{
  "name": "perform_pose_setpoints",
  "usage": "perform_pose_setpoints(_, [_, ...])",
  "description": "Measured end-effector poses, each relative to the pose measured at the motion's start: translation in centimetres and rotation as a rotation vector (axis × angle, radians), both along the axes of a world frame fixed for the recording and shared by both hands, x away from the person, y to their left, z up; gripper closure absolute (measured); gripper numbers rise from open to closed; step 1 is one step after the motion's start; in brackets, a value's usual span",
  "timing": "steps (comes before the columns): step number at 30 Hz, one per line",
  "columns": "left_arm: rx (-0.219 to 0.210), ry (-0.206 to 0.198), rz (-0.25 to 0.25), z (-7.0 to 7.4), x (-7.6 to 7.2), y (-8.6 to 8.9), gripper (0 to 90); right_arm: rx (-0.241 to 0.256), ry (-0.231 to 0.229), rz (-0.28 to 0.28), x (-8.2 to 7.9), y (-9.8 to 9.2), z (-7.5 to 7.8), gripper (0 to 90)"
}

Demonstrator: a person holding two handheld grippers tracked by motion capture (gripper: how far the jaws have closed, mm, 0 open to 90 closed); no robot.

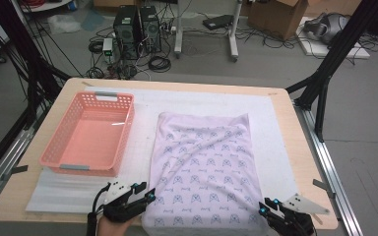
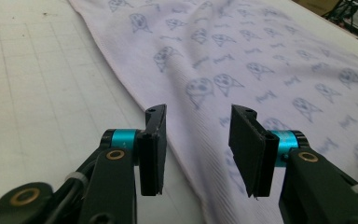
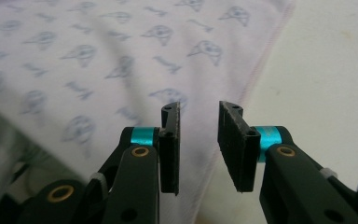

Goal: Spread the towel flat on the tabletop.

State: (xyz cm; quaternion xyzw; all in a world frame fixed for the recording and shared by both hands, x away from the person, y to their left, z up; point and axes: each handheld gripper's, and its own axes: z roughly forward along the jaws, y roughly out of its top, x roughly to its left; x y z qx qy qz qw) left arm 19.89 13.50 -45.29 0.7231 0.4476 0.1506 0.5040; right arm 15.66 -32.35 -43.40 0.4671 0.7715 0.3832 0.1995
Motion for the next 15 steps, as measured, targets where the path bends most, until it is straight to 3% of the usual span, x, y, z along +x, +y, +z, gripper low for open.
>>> perform_pose_setpoints(4, [0.02, 0.068, -0.002, -0.8, 1.6, -0.4, 59.4, -0.049, 0.049, -0.017, 1.5, 0.6, -1.2, 71.1])
perform_pose_setpoints(6, [0.051, 0.041, -0.002, -1.0, 1.4, -0.7, 63.8, -0.04, 0.044, 0.009, 1.4, 0.6, -1.3, 86.0])
perform_pose_setpoints(7, [0.087, 0.016, 0.0, -1.1, 1.1, -0.7, 67.8, -0.049, 0.047, 0.019, 1.4, 0.6, -1.2, 86.6])
perform_pose_setpoints(8, [0.104, 0.003, -0.006, -1.1, 1.0, -0.7, 81.3, -0.063, 0.049, 0.023, 1.2, 0.6, -1.1, 87.1])
perform_pose_setpoints(9, [0.1, 0.021, 0.002, -1.0, 1.0, -0.6, 87.3, -0.066, 0.052, 0.026, 1.1, 0.4, -1.1, 87.3])
perform_pose_setpoints(11, [0.109, 0.03, 0.017, -0.8, 0.7, -0.4, 87.8, -0.051, 0.058, 0.027, 0.7, 0.0, -1.1, 87.4])
perform_pose_setpoints(15, [0.088, 0.035, 0.009, -0.8, -0.4, 1.0, 87.9, -0.047, 0.074, 0.027, -0.5, -1.3, -1.0, 87.4])
